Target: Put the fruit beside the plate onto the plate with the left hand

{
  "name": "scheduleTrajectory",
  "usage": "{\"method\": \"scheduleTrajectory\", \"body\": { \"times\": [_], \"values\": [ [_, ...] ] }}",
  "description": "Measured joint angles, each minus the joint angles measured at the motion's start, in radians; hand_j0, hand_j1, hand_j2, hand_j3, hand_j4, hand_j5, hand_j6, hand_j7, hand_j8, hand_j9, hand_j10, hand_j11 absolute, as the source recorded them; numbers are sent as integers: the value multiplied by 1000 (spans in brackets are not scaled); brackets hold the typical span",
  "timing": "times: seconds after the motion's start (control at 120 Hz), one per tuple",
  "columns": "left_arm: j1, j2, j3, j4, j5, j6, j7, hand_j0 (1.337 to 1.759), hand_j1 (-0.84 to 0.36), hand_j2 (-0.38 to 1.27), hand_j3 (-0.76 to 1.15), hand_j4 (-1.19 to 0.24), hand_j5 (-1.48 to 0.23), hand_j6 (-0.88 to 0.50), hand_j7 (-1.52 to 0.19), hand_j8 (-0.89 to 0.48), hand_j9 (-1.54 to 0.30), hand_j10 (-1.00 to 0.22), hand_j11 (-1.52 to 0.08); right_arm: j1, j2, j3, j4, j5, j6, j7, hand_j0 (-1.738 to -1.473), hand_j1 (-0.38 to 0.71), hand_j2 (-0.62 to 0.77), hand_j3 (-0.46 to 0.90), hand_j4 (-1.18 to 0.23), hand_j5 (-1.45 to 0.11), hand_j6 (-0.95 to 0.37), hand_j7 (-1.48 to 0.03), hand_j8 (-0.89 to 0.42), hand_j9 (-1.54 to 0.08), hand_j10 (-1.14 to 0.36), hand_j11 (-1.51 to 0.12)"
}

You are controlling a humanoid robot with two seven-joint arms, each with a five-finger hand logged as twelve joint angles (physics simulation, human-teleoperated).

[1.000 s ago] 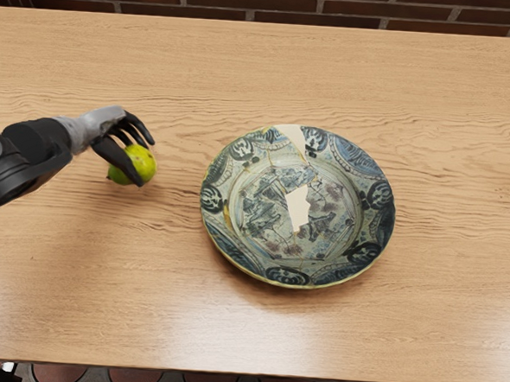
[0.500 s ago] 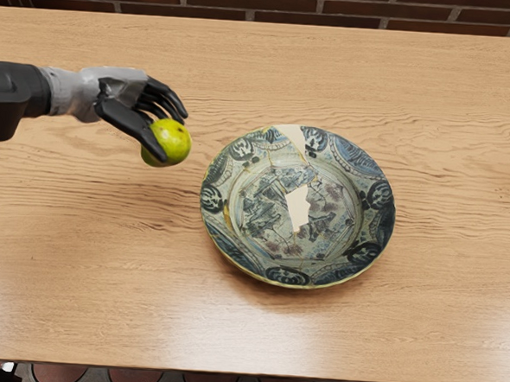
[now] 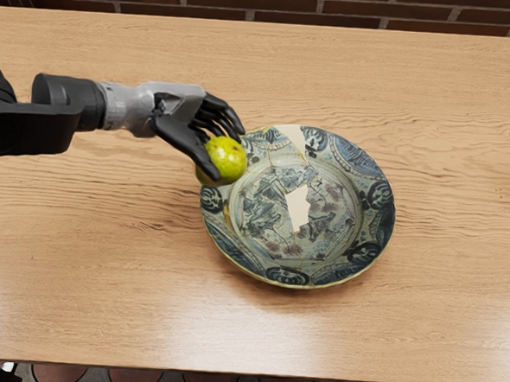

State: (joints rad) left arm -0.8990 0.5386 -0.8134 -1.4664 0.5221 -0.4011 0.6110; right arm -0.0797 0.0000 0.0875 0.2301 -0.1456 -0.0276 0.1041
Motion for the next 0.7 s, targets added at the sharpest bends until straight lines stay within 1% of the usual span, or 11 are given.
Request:
{"method": "scheduleTrajectory", "body": {
  "times": [0.208, 0.333, 0.417, 0.45, 0.483, 0.575, 0.633, 0.7],
  "values": [
    [12, -69, 24, 0, -4, -1, 0, 1658, -289, 517, 0, -606, -802, -503, -795, -434, -785, -536, -788, 0, 0, 0, 0, 0, 0, 0, -1658, -331, -3, 0, -15, -20, -15, -20, -15, -20, -15, -20],
    [15, -90, 52, 0, -5, -2, 0, 1658, -295, 528, 0, -603, -803, -499, -796, -429, -785, -530, -787, 0, 0, 0, 0, 0, 0, 0, -1658, -331, -3, 0, -15, -20, -15, -20, -15, -20, -15, -20],
    [15, -97, 65, 2, -6, -1, 0, 1658, -288, 505, 0, -597, -794, -501, -789, -432, -778, -530, -780, 0, 0, 0, 0, 0, 0, 0, -1658, -331, -3, 0, -15, -20, -15, -20, -15, -20, -15, -20],
    [10, -98, 74, 3, -5, -1, 0, 1658, -277, 463, 0, -581, -771, -499, -767, -436, -757, -525, -758, 0, 0, 0, 0, 0, 0, 0, -1658, -331, -3, 0, -15, -20, -15, -20, -15, -20, -15, -20],
    [5, -104, 80, 4, -3, -1, 0, 1658, -244, 404, 0, -545, -721, -475, -717, -422, -709, -497, -710, 0, 0, 0, 0, 0, 0, 0, -1658, -331, -3, 0, -15, -20, -15, -20, -15, -20, -15, -20],
    [-3, -106, 83, 5, -3, 0, 0, 1658, -43, 260, 0, -359, -475, -315, -473, -281, -467, -329, -468, 0, 0, 0, 0, 0, 0, 0, -1658, -331, -3, 0, -15, -20, -15, -20, -15, -20, -15, -20],
    [-2, -109, 65, 5, -13, 0, 0, 1658, 53, 196, 0, -272, -359, -238, -357, -213, -353, -249, -354, 0, 0, 0, 0, 0, 0, 0, -1658, -331, -3, 0, -15, -20, -15, -20, -15, -20, -15, -20],
    [-3, -105, 31, 6, -65, -23, 0, 1658, 134, 142, 0, -198, -261, -173, -260, -155, -257, -181, -257, 0, 0, 0, 0, 0, 0, 0, -1658, -331, -3, 0, -15, -20, -15, -20, -15, -20, -15, -20]
  ]
}}
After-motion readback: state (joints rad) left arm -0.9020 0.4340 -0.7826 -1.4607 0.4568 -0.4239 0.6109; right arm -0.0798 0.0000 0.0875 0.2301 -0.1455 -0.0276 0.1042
